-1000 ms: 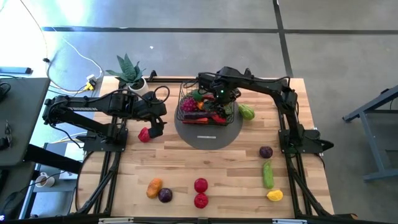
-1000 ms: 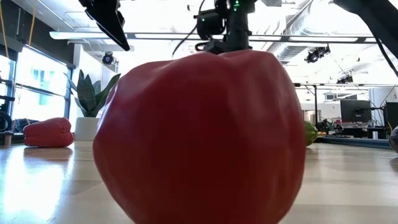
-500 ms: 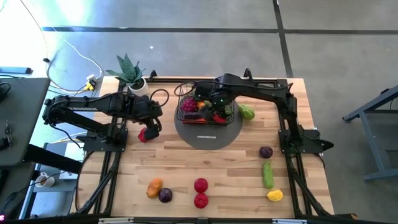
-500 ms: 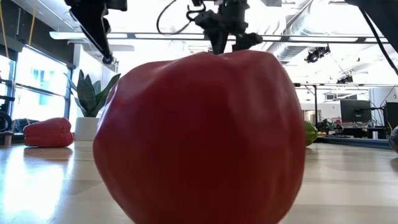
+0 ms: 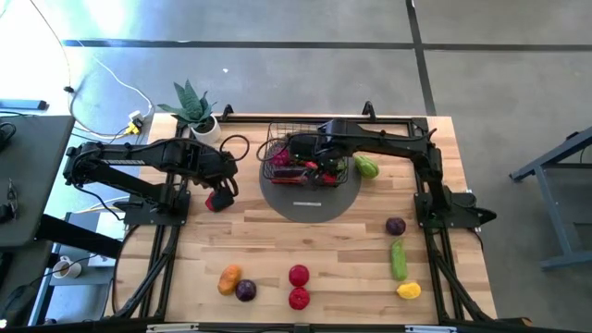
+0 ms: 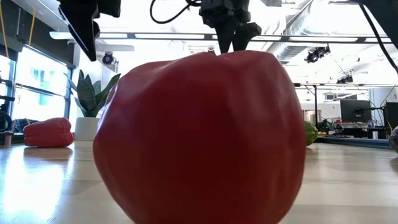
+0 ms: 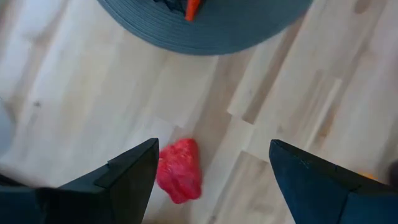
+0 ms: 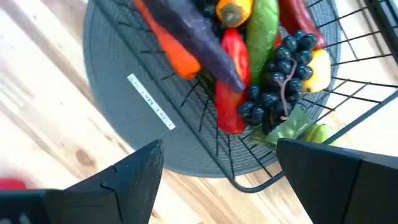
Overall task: Build produce basket
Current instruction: Put the green cucumber into the wire basket
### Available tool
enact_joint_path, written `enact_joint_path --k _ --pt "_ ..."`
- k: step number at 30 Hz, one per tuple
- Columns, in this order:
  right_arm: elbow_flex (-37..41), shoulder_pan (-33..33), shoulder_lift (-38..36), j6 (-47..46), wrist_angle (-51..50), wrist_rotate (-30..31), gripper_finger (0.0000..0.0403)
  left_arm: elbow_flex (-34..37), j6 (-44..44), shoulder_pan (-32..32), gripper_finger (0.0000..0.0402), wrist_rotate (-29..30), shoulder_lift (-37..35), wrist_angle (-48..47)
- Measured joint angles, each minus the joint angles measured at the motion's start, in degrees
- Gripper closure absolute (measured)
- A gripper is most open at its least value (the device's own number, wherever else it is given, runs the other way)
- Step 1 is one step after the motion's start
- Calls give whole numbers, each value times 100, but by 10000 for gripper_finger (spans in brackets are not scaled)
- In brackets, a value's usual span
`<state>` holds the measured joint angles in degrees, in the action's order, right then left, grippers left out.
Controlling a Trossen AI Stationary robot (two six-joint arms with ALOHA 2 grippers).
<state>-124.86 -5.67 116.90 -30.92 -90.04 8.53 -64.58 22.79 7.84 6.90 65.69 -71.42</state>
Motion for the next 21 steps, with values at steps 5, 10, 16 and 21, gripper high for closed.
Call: enact_joint_path --k 5,10,16,21 --pt "4 179 -175 272 1 11 107 0 491 -2 106 -199 0 5" --pt "4 433 -464 583 1 230 107 0 844 -2 106 -173 0 80" --pt "5 702 -732 856 1 655 107 0 1168 -2 106 -171 0 98" --pt "9 804 -840 969 2 803 107 0 1374 -2 106 -169 -2 99"
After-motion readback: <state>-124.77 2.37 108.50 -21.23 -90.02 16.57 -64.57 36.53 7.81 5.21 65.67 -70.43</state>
